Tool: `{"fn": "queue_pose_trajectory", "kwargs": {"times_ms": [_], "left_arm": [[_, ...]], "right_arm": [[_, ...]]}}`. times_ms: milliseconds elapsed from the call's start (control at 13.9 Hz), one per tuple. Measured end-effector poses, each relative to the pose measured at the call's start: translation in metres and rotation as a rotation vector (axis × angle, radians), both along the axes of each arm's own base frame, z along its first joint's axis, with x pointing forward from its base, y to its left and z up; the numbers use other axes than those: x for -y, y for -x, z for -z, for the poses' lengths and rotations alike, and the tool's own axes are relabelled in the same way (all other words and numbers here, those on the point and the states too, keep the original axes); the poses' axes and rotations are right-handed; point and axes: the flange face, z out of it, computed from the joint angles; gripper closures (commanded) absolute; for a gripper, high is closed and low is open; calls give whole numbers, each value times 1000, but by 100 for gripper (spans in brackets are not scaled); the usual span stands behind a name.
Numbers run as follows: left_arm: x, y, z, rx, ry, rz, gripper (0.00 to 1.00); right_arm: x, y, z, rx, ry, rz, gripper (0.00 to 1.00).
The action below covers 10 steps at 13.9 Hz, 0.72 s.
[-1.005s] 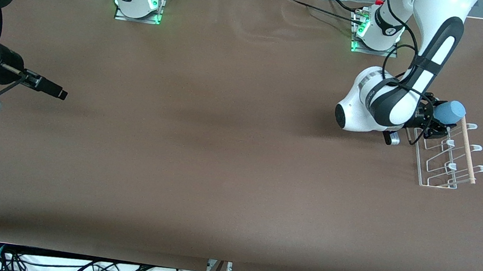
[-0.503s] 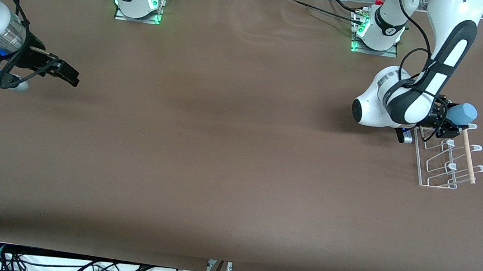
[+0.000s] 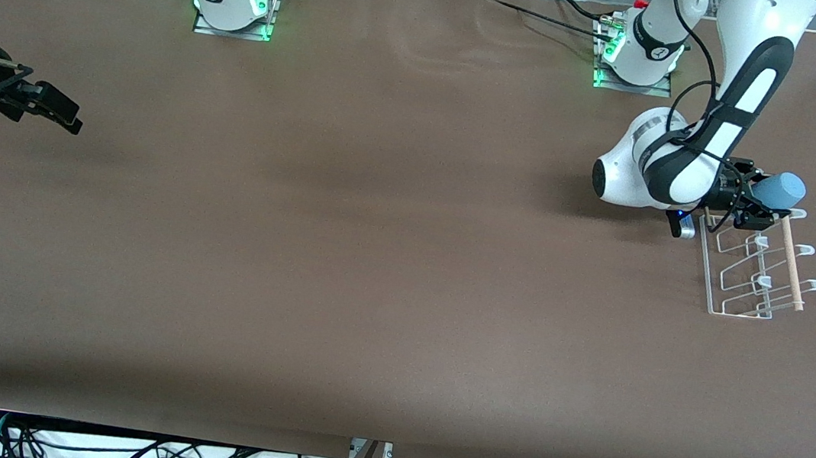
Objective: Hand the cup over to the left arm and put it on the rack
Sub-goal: 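Carry the cup with the left gripper over the wire rack, then lower the cup onto the rack and open the left gripper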
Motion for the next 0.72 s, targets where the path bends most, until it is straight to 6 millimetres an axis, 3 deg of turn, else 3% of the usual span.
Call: {"fn": "queue_pose_trajectory", "kwargs": {"times_ms": [287,574,718], "left_arm": [[0,1,0,1,-1,-1,100],[-3,2,1,-2,-4,-5,100],[-8,2,1,-3,-12,-3,100]], "right_arm": [[-11,3,-5,-21,-2,-53,1],[-76,13,-3,-70,1,-172,1],[-83,15,-6,-82,2,-188,1]]}}
